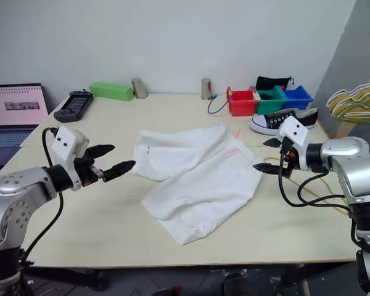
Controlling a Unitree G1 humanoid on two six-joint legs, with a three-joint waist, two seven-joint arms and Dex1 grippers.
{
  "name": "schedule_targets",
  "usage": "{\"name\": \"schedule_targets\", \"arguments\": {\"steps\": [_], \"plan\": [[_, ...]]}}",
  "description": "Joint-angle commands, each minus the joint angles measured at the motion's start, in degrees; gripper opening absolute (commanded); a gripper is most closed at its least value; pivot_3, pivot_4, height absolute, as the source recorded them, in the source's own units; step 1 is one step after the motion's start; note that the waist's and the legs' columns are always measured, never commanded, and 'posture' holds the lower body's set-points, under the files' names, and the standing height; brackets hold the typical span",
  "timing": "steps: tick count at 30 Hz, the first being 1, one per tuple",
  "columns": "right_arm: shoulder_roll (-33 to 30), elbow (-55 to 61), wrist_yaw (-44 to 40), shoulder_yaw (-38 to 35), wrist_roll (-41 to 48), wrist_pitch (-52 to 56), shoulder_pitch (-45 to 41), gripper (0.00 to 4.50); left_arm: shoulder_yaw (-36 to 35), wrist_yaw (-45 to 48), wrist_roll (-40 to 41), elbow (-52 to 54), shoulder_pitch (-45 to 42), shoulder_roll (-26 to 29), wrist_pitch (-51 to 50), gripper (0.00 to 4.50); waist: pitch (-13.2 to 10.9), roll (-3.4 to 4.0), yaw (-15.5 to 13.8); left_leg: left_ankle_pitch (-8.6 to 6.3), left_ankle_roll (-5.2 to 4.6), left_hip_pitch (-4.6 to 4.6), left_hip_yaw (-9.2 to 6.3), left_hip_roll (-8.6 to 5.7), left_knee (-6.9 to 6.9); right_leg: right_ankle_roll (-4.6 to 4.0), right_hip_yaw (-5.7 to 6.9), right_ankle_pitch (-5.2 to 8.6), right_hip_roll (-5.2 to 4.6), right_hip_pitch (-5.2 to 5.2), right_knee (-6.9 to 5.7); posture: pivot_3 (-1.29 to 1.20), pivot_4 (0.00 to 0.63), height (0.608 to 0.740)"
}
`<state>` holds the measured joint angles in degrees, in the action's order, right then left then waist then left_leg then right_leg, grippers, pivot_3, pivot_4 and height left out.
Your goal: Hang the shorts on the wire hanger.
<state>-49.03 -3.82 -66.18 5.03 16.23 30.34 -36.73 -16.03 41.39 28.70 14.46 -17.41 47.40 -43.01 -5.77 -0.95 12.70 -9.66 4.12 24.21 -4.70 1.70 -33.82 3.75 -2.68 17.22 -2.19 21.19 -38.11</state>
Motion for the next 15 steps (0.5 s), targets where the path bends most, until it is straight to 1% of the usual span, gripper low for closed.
{"name": "schedule_targets", "arguments": {"steps": [1,8,15], "plan": [[-0.56,-0.28,-1.17,-0.29,-0.6,-1.72,-1.92,4.45,-0.24,0.96,-0.24,-0.43,-1.33,1.15,1.44,4.5,0.0,0.0,0.01,0.0,0.0,0.0,0.0,0.0,-0.01,0.0,0.0,0.0,0.0,0.0,0.0,-0.2,0.012,0.74],[-0.8,-0.35,-1.81,-0.63,-0.64,-2.07,-1.79,4.45,0.51,1.86,-0.69,-0.47,-1.32,1.74,1.9,4.5,0.0,0.0,0.04,0.01,0.0,-0.08,-0.01,0.0,-0.14,0.04,-0.02,-0.02,0.01,0.01,-0.23,-0.2,0.016,0.74],[-1.57,-1.04,-2.66,0.18,-2.22,-3.89,-1.54,4.45,1.18,3.79,0.59,0.96,-0.89,1.94,0.55,4.5,0.0,0.0,0.21,0.02,-0.01,-0.34,-0.01,0.0,-0.19,-0.09,-0.04,0.06,0.02,0.02,-0.78,-0.2,0.022,0.74]]}}
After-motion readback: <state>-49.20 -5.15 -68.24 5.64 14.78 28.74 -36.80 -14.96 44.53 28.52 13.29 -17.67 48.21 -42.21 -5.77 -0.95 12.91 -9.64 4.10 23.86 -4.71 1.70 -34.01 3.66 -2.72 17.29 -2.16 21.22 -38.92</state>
